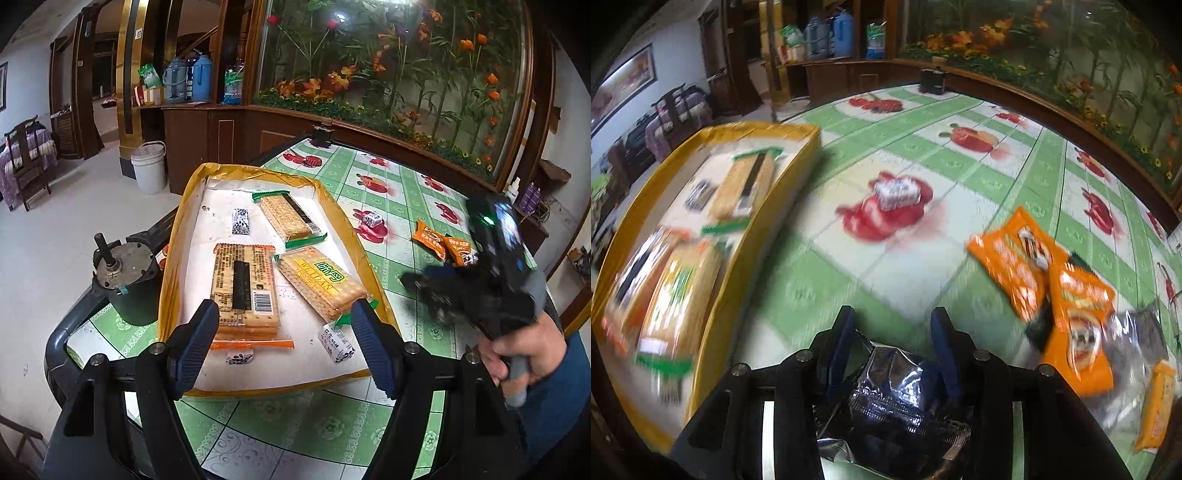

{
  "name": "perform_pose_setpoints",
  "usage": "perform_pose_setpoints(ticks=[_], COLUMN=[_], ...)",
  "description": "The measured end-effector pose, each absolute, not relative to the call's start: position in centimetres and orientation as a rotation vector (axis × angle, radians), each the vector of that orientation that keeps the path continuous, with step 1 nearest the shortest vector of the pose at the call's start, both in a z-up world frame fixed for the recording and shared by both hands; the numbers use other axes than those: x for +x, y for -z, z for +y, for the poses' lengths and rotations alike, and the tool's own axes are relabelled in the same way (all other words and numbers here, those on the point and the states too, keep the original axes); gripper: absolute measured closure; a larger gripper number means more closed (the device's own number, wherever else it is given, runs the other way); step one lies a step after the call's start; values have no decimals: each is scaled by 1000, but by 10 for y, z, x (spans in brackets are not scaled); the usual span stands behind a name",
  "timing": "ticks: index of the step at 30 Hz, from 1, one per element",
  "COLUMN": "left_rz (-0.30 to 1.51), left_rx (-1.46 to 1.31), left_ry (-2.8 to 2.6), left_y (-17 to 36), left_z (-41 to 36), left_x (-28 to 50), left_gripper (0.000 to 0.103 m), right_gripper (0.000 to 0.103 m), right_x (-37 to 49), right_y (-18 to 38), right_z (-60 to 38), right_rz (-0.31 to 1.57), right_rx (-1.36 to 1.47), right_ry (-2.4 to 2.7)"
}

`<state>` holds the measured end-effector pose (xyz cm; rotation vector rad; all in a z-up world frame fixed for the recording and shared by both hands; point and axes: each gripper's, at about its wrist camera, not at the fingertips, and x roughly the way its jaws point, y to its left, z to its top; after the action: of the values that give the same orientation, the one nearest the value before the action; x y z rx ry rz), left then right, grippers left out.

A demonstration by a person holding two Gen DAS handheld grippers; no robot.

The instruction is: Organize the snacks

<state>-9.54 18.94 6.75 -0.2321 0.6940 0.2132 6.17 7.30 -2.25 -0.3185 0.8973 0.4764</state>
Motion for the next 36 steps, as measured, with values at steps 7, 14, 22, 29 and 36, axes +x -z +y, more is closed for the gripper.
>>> perform_pose_setpoints(ticks=[7,14,22,29,36], left_rz=[701,738,830,815,963], left_rx=[-226,-195,-114,69,64], left_ry=[-173,-50,211,328,496], left_y=[-70,-76,-67,-66,-38], left_z=[175,138,60,4,-15], left_x=[-90,-86,-71,-35,-10], left_gripper=[29,29,28,28,28], right_gripper=[58,56,56,55,55], right_x=[22,2,14,27,34], right_y=[22,-3,-22,-31,-26], right_z=[33,-32,-111,-171,-206], right_rz=[953,949,865,818,825], right_rx=[-281,25,279,447,543], right_ry=[-536,-625,-482,-357,-307])
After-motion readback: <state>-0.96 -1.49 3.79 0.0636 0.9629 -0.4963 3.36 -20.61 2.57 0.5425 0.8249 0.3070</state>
